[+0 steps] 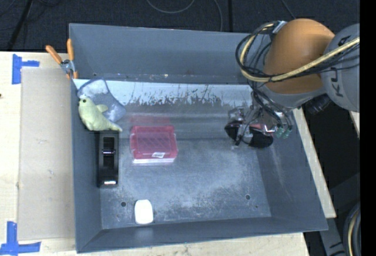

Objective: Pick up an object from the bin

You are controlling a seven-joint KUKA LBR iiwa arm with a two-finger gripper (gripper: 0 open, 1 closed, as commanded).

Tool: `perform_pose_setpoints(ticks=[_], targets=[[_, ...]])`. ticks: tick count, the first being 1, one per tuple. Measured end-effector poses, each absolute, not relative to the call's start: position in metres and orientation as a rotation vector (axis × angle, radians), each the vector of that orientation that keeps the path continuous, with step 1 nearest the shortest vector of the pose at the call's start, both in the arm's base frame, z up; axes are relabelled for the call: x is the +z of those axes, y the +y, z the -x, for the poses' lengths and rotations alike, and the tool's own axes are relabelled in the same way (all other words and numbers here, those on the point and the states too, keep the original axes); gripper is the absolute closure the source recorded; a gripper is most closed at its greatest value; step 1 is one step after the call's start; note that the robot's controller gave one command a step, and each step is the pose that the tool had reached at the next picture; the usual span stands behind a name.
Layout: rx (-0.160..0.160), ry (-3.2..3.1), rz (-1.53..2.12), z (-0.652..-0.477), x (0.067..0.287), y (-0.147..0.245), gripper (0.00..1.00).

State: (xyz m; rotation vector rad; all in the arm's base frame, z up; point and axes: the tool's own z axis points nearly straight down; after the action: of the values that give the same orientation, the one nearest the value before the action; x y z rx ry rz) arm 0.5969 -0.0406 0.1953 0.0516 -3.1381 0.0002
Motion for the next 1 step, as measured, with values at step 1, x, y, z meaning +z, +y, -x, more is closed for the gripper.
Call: perform_pose_setpoints(ticks=[1], targets=[[-0.004,-3.128,-0.175,-0.5957,0.2376,-0.0631,0.00]])
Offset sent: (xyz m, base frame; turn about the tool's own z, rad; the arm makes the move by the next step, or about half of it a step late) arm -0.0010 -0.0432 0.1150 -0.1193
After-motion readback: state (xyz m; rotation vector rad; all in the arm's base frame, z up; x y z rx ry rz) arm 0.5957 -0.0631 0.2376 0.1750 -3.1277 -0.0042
